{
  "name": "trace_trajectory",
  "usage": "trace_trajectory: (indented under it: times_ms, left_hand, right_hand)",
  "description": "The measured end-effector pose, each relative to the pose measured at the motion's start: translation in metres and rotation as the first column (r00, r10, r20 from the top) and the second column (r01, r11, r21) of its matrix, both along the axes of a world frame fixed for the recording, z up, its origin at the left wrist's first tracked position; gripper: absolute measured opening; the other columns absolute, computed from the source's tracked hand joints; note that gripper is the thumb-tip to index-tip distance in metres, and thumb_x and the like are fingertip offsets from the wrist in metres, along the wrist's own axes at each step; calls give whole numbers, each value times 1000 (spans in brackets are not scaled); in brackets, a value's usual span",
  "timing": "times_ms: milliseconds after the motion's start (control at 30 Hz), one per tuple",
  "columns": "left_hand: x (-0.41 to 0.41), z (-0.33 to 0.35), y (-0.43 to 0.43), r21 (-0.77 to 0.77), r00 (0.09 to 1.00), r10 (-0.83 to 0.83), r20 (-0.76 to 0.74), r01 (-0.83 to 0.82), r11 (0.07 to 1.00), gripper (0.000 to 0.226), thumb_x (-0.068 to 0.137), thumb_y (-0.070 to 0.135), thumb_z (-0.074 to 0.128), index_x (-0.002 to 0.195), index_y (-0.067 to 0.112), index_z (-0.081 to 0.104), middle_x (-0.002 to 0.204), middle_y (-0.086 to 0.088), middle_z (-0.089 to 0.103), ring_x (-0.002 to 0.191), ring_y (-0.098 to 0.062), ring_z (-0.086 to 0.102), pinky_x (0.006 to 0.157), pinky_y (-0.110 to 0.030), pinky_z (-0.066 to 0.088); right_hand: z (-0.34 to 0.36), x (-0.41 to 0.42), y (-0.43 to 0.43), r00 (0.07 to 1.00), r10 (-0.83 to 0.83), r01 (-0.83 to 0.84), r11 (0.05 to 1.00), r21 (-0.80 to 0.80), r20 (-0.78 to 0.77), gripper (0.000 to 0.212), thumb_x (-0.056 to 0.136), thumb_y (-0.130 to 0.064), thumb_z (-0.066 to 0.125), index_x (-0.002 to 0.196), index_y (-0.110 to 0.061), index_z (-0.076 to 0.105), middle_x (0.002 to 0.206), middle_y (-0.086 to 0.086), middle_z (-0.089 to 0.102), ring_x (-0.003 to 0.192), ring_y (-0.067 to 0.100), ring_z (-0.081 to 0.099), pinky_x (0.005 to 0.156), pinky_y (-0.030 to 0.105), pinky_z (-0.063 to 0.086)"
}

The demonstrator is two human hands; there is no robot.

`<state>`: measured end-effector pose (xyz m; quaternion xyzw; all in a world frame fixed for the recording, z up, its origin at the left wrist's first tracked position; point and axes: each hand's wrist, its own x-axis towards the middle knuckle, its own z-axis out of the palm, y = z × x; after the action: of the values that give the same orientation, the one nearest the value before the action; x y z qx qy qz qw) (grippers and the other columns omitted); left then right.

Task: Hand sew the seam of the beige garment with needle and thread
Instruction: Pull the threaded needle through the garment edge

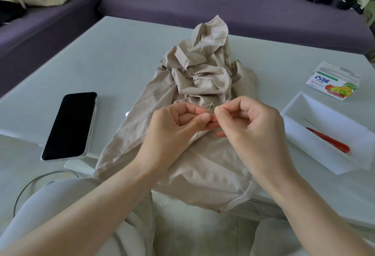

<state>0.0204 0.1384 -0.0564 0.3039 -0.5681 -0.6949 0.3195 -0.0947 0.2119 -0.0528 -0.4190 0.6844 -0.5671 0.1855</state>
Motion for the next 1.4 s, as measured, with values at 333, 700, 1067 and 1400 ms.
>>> trace_trajectory:
  times_ms: [333,700,1067,1400]
  left_hand:
    - [0,-1,0,-35,1000,-4,29,5,999,4,85,9,63,81,10,64,76,-4,74,80,-13,72,74,-19,55]
    - [0,-2,0,-73,999,11,44,-8,997,4,83,10,65,79,11,64,73,-1,74,77,-10,72,71,-15,53]
    - [0,-2,-1,-79,1000,5,28,-3,997,2,83,7,65,82,7,64,74,0,74,77,-10,72,70,-14,52]
    - [-1,-3,-1,-110,1000,9,27,-6,994,4,82,8,67,79,10,64,74,0,74,78,-9,72,69,-13,51]
  right_hand:
    - [2,1,0,1000,16,-16,1000,-1,10,10,86,-14,65,77,-18,66,72,-3,71,73,12,71,70,40,58]
    - [2,2,0,1000,2,-2,1000,2,11,10,86,-15,66,77,-19,66,72,-4,71,71,11,70,70,40,58]
    - [2,2,0,1000,-10,10,1000,-9,-8,8,86,-16,66,78,-19,67,72,-7,71,70,12,69,69,39,58]
    - [0,2,0,1000,-11,11,1000,-21,-7,7,86,-16,67,81,-19,69,73,-8,71,71,13,69,71,41,57]
